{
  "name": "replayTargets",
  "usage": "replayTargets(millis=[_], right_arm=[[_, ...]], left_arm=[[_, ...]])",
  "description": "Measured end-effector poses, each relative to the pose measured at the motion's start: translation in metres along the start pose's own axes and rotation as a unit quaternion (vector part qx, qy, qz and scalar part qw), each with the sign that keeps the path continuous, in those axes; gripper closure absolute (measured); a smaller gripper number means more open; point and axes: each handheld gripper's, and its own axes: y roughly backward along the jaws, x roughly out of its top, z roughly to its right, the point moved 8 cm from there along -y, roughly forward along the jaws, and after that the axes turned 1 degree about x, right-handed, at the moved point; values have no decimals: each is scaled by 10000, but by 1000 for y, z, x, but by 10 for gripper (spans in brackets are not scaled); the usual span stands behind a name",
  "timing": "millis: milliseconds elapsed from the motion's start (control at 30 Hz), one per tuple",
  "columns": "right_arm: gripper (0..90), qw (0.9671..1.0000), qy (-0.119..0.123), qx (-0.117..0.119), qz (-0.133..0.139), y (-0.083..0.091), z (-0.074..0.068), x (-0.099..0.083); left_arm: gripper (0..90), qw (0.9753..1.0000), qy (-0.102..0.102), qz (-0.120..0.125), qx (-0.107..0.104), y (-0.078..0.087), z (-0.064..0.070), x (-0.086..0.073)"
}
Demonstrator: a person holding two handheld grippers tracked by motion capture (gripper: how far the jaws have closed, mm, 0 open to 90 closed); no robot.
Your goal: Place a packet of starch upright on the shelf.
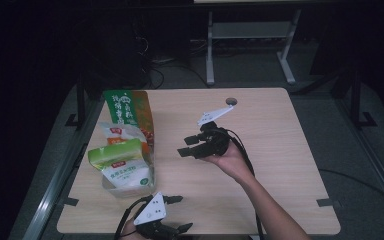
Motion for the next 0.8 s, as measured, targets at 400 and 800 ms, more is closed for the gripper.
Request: replayTargets(millis=[400, 800], right_arm=[[416, 9997, -156, -154, 46, 12, 10, -14], [394, 9994, -248, -243, -12, 26, 16, -23]], left_arm=[[218, 10000, 19, 2, 8, 0, 0, 0], [217, 10000, 56, 51, 54, 1, -2, 1]])
